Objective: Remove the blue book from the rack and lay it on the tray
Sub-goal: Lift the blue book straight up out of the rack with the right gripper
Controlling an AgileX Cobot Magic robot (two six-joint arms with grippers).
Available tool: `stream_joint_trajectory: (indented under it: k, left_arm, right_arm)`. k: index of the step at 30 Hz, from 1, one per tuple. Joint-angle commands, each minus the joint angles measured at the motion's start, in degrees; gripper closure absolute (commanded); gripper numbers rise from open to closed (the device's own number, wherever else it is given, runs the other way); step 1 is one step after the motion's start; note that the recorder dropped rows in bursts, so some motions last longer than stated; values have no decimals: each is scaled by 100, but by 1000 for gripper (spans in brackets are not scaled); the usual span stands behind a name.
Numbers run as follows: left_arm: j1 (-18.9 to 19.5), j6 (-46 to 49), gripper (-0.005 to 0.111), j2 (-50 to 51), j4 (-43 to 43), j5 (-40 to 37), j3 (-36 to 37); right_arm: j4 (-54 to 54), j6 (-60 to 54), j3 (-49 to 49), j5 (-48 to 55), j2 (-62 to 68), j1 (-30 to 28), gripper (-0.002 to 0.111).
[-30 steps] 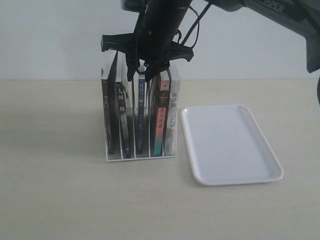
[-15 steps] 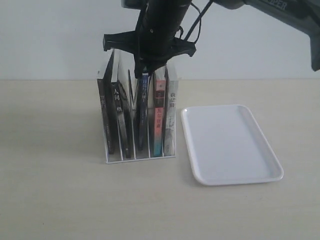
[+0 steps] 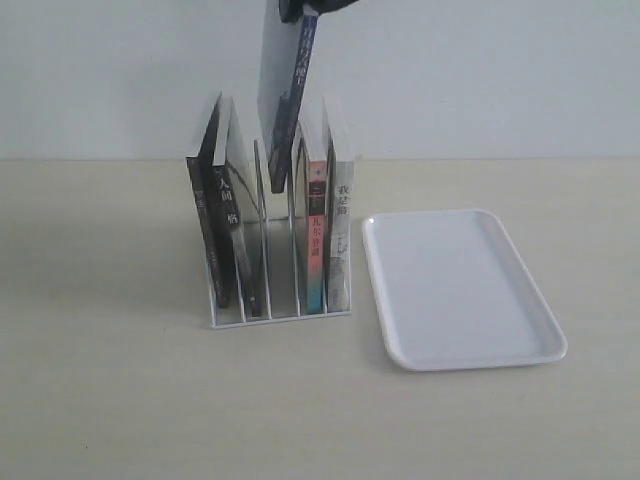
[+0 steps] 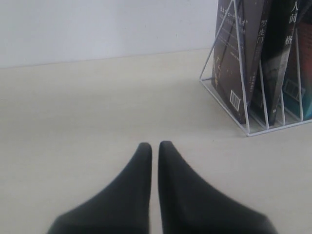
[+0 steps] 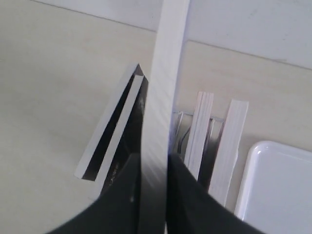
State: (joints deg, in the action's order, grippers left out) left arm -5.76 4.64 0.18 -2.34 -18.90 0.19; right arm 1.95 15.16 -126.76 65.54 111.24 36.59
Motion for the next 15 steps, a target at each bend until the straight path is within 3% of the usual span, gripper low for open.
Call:
stream_joint_trajectory:
  k: [1,7,12,15]
  left_arm:
    - [-2,-39,102,-18,5,88,-19]
    - [-2,-39,102,-18,5,88,-19]
    - [-2,-39,102,-18,5,88,-19]
    - [-2,-39,102,-18,5,88,-19]
  right_arm:
    - [-195,-427,-69,-169,-343,0,108]
    - [-560,-864,-69,-231,-933,0,108]
    - [-2026,-942,-69,442,-1767,2,108]
    - [-2281,-982,82,442,-2218,2,108]
